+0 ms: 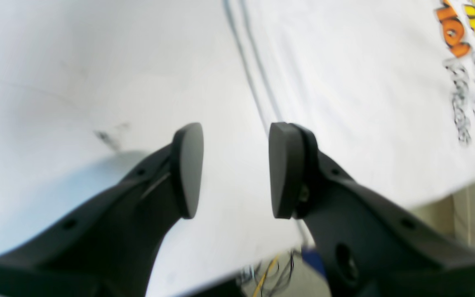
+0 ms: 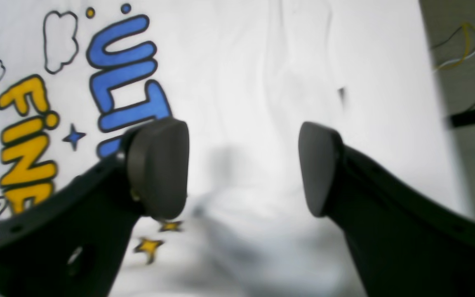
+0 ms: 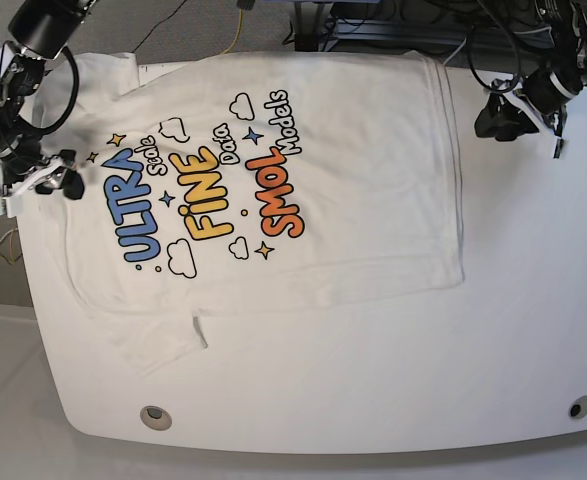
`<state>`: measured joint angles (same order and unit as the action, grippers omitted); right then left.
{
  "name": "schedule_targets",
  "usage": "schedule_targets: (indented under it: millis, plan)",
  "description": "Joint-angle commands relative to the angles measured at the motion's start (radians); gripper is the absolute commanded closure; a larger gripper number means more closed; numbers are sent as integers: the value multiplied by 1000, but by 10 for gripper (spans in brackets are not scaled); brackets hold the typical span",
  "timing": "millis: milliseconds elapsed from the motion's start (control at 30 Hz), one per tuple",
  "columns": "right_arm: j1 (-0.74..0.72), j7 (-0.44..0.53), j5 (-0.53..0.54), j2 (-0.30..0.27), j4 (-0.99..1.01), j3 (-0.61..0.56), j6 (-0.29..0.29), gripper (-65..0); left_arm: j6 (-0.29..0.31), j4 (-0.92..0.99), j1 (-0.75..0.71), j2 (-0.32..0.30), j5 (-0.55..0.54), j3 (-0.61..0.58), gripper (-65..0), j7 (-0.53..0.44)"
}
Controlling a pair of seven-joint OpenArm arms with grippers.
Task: Fold the T-shirt properly
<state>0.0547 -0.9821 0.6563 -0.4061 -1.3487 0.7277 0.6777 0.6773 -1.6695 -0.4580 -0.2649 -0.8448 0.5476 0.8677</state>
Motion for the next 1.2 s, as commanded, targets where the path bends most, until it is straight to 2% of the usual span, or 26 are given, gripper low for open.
schedule_targets:
  millis: [0,367,700,900,967,1167]
  plan:
    - [-5,-21,59,-15,-42,2,9,-419,11,-65,23,-17,-67,12,-236,-5]
    - [-5,-36,92,-18,-111,8,0,-419,5,-106,106,-14,-144,141,-236,173]
    - [9,-37,89,-18,-111,10,-2,-419,3,-106,107,-10,-144,167,-236,203]
    - [44,-37,89,-20,-116,10,-60,-419,3,-110,106,13,-146,162,-236,213]
    - [52,-37,89,-37,-116,10,-77,-419,3,-111,106,26,-146,162,-235,238]
    - [89,-37,89,-52,-116,10,-86,-419,3,-113,112,49,-147,159,-235,304]
